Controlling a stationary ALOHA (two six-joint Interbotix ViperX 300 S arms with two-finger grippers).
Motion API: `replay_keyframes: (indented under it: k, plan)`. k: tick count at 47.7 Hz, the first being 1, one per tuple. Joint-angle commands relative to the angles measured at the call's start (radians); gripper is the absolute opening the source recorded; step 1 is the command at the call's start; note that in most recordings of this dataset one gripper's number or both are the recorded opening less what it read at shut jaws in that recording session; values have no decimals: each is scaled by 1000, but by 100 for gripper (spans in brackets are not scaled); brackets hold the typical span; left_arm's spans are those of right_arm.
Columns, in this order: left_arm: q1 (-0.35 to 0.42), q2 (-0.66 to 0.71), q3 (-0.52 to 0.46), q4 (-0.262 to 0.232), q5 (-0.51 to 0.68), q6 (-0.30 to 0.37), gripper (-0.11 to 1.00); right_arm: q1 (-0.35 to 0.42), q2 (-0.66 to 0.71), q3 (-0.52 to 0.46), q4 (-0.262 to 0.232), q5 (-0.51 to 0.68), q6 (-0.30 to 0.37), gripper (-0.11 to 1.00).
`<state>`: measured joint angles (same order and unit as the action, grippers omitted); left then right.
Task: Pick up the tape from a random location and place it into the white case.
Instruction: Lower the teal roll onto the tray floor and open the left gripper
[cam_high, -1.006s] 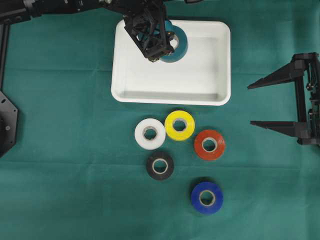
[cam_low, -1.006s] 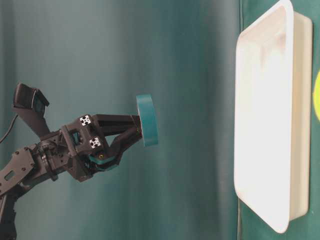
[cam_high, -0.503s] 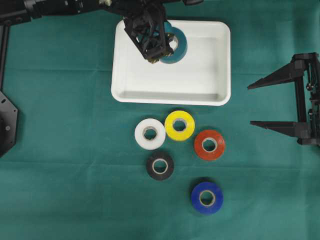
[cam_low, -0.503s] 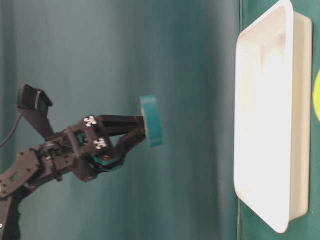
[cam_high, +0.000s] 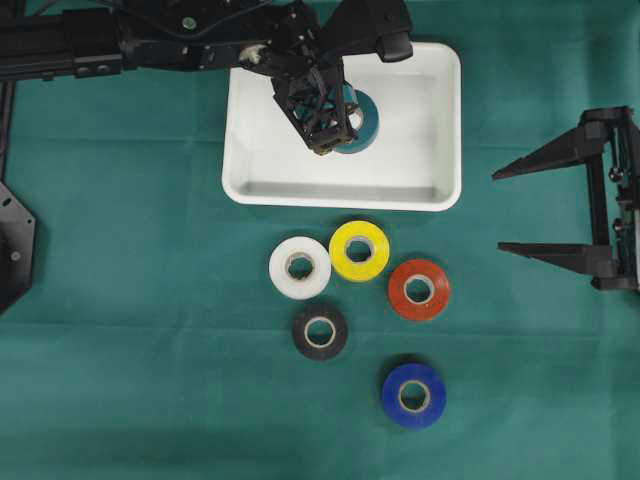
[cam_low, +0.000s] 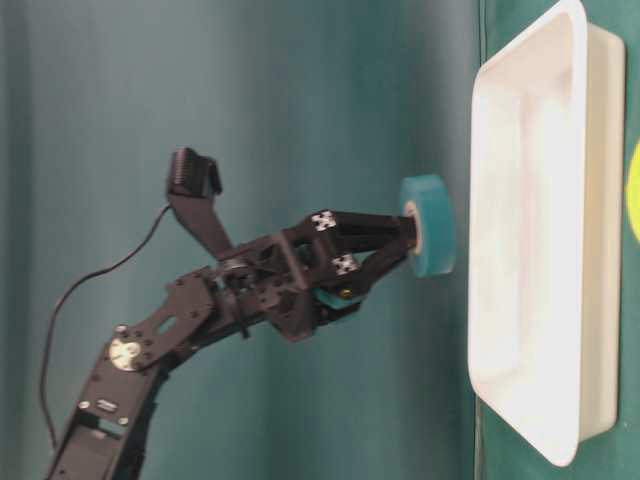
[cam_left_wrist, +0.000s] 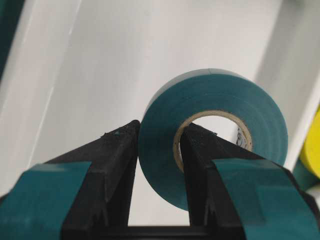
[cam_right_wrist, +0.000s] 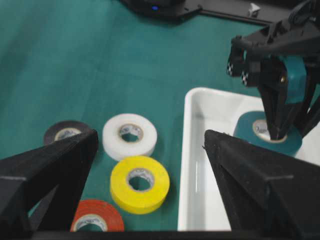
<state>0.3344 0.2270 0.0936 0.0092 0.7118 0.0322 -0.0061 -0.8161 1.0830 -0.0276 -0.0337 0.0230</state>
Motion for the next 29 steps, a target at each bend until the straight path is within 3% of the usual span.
replay_keyframes:
  k: [1,29]
  plan:
    - [3,-11,-3,2,-31,2,21,-2,8,-28,-2,-8,2,91]
    - [49,101,37,2,-160,17,21,0,18,-26,-2,-8,2,91]
